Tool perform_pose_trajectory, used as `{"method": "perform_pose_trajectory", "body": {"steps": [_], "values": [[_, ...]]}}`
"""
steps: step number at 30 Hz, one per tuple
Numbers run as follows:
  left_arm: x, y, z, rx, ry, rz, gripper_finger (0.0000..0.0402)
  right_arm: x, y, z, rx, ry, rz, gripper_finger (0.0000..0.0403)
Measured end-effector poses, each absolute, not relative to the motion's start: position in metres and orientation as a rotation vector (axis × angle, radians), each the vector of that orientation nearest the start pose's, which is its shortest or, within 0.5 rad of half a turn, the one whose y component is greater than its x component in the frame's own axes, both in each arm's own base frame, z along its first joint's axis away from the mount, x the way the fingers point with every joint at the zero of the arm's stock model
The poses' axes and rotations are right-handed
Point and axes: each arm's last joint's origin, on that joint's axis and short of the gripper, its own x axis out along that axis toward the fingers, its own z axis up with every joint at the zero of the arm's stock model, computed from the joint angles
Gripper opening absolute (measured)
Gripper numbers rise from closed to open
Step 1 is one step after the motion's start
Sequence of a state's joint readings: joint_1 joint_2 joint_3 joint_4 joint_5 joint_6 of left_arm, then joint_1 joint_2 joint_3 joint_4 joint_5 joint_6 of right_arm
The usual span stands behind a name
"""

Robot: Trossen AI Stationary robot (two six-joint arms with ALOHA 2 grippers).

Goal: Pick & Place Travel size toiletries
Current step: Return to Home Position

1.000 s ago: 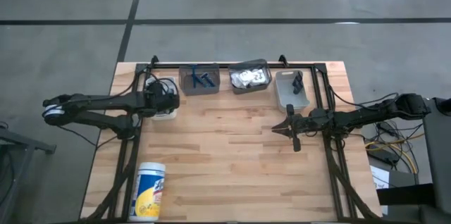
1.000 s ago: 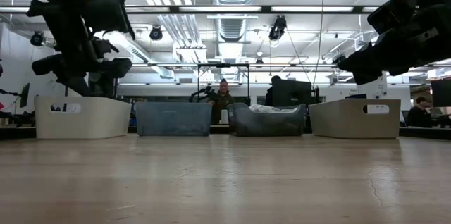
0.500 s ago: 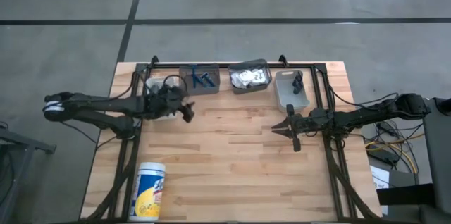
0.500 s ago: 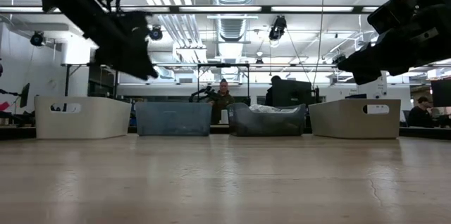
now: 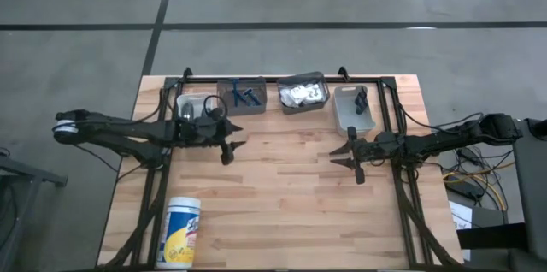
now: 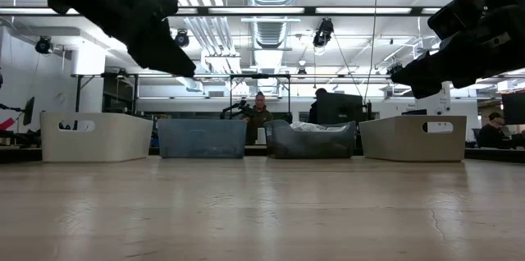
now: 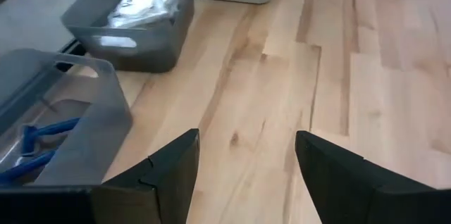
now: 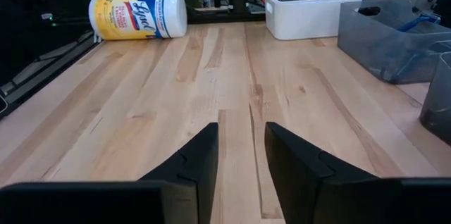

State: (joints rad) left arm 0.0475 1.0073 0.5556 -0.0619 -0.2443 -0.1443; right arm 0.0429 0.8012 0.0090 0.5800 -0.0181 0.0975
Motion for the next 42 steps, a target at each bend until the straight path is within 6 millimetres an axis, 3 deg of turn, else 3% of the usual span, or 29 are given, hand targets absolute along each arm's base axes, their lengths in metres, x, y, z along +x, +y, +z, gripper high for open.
{"method": "perform_pose_trajectory", "body": {"steps": [3,9,18,24,42], "values": [[0.209,0.014,0.224,-0.023,0.48,0.24,0.0238,0.145,0.007,0.141,0.099,0.214,0.05,0.0121],[0.207,0.009,0.217,0.057,0.18,0.063,0.0241,0.145,0.007,0.141,0.095,0.214,0.051,0.0139],[0.167,0.005,0.184,0.06,-0.094,-0.021,0.0241,0.145,0.007,0.141,0.099,0.214,0.05,0.0162],[0.147,0.004,0.173,0.035,-0.124,-0.025,0.0239,0.145,0.007,0.14,0.097,0.215,0.05,0.0177],[0.142,0.004,0.172,0.074,-0.099,-0.027,0.024,0.145,0.007,0.141,0.098,0.214,0.05,0.0199]]}}
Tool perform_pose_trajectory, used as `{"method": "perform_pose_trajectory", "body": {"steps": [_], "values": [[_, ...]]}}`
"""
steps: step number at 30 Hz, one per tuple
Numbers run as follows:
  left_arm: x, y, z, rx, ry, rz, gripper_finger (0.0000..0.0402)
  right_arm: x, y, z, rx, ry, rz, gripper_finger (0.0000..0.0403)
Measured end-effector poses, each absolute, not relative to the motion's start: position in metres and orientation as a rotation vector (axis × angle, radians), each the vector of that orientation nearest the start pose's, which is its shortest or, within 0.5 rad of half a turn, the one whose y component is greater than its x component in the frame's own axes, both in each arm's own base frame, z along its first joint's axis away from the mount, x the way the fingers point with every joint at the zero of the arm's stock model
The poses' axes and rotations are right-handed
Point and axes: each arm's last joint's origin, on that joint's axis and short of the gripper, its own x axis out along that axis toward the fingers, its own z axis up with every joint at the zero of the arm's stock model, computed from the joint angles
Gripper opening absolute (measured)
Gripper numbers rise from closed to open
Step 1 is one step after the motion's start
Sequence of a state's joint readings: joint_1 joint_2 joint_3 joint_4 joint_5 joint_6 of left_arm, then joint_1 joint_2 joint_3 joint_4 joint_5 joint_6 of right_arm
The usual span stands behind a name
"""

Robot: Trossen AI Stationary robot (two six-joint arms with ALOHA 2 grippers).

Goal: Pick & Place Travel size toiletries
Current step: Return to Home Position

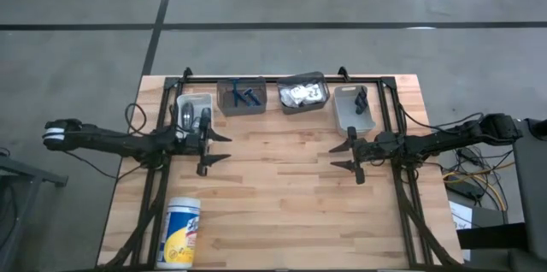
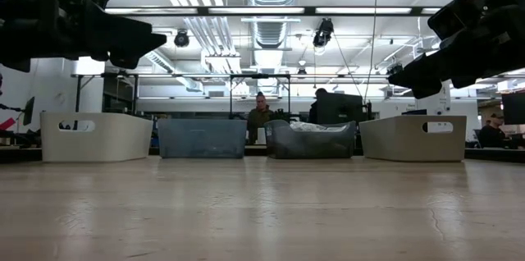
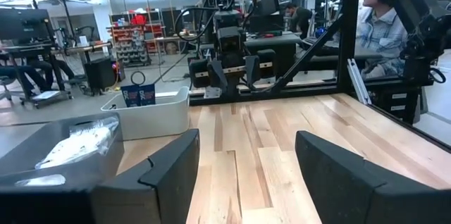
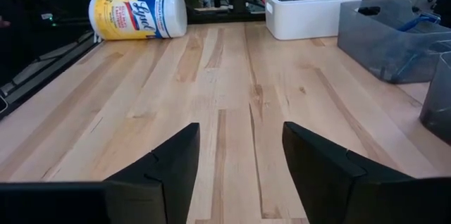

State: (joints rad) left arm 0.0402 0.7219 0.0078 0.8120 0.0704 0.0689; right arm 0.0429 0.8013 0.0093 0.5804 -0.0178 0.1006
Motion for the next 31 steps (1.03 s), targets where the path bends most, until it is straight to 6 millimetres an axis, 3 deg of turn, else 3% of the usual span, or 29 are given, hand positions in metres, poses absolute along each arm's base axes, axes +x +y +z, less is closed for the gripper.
{"method": "perform_pose_trajectory", "body": {"steps": [6,16,31], "values": [[0.142,0.004,0.172,0.06,-0.1,-0.019,0.0239,0.145,0.007,0.141,0.099,0.214,0.05,0.0184],[0.142,0.003,0.171,0.233,-0.094,-0.045,0.0239,0.145,0.007,0.14,0.094,0.215,0.05,0.0153],[0.131,0.003,0.177,0.25,-0.115,-0.041,0.0239,0.145,0.007,0.14,0.094,0.215,0.051,0.0101]]}}
